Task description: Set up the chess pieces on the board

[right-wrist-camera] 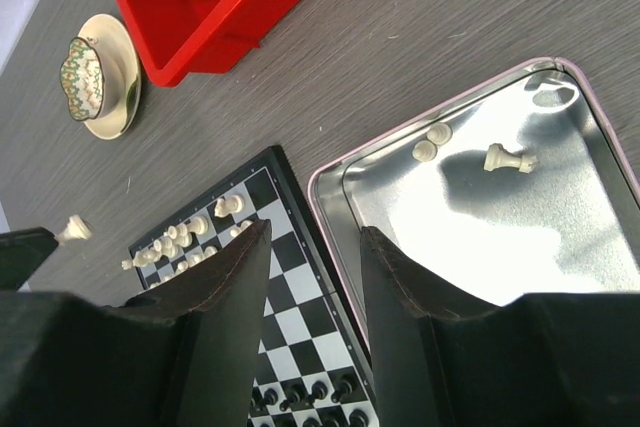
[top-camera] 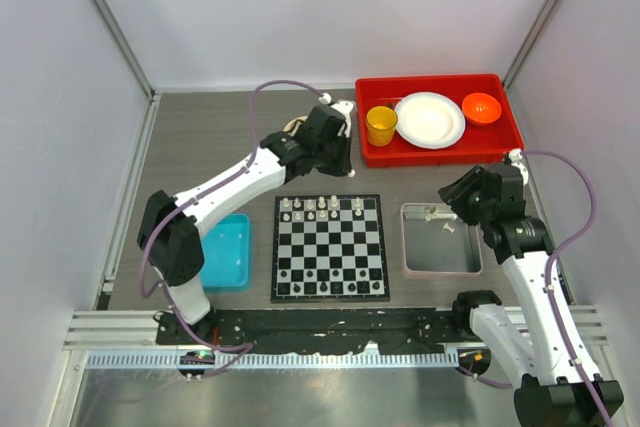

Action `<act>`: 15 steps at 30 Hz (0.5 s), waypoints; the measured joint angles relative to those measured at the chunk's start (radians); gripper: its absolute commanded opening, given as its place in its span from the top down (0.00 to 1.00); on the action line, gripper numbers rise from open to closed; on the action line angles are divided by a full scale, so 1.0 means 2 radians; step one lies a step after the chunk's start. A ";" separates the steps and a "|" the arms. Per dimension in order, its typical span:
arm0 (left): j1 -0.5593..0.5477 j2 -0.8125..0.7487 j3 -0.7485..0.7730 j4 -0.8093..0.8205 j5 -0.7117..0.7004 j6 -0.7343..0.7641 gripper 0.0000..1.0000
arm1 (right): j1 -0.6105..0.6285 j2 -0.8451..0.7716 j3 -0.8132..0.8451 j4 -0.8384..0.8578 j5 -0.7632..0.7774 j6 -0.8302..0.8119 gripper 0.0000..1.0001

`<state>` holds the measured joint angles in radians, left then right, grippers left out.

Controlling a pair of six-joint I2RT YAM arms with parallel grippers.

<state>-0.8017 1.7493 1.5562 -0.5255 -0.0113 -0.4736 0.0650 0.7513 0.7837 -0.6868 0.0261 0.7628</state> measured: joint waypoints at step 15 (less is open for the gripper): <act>0.023 0.043 0.006 -0.045 -0.016 0.022 1.00 | 0.000 0.005 -0.005 -0.002 -0.001 -0.006 0.53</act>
<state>-0.7563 1.8355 1.5688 -0.6147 -0.0425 -0.4294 0.0650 0.7620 0.7742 -0.6903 0.0246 0.7498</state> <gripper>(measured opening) 0.137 0.465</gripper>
